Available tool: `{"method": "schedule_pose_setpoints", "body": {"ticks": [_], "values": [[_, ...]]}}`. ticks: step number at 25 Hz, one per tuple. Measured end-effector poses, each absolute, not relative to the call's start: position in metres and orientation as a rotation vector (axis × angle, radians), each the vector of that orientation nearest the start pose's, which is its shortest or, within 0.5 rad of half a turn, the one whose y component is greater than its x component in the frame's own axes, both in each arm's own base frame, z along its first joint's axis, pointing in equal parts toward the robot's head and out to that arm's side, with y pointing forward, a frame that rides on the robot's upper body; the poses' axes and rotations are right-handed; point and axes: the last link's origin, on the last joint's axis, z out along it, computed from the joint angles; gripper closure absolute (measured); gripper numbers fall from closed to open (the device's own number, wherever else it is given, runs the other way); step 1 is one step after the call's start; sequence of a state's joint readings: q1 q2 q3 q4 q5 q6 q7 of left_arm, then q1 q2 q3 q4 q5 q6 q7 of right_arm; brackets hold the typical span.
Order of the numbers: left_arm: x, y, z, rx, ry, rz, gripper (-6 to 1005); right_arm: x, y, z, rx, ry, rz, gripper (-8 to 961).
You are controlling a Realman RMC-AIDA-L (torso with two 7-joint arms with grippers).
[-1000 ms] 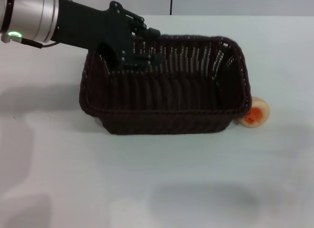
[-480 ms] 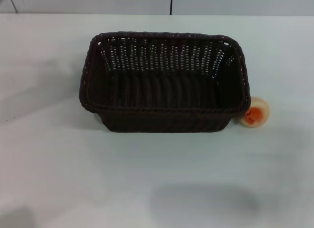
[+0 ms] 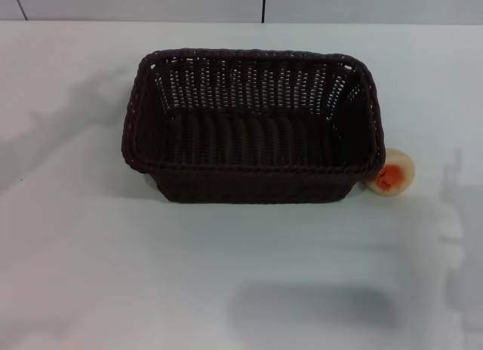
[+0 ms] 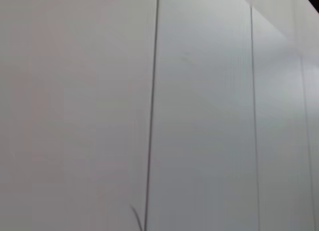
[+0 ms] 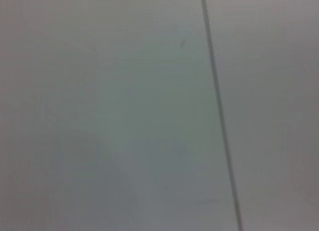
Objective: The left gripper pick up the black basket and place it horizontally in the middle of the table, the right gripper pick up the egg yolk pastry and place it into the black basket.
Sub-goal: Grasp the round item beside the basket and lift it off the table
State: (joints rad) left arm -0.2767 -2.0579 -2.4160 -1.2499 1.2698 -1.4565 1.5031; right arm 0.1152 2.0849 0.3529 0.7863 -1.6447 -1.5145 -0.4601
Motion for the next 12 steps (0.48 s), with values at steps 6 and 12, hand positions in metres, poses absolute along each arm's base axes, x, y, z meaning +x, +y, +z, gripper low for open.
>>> {"method": "schedule_pose_setpoints", "body": {"ticks": [6, 12], "values": [[-0.214, 0.321, 0.181, -2.049, -0.312, -1.19, 549, 0.277, 0.221, -0.063, -1.339, 0.635, 0.689, 427], [-0.214, 0.32, 0.181, -2.049, -0.308, -1.186, 550, 0.279, 0.219, -0.076, -1.41, 0.676, 0.659, 427]]}}
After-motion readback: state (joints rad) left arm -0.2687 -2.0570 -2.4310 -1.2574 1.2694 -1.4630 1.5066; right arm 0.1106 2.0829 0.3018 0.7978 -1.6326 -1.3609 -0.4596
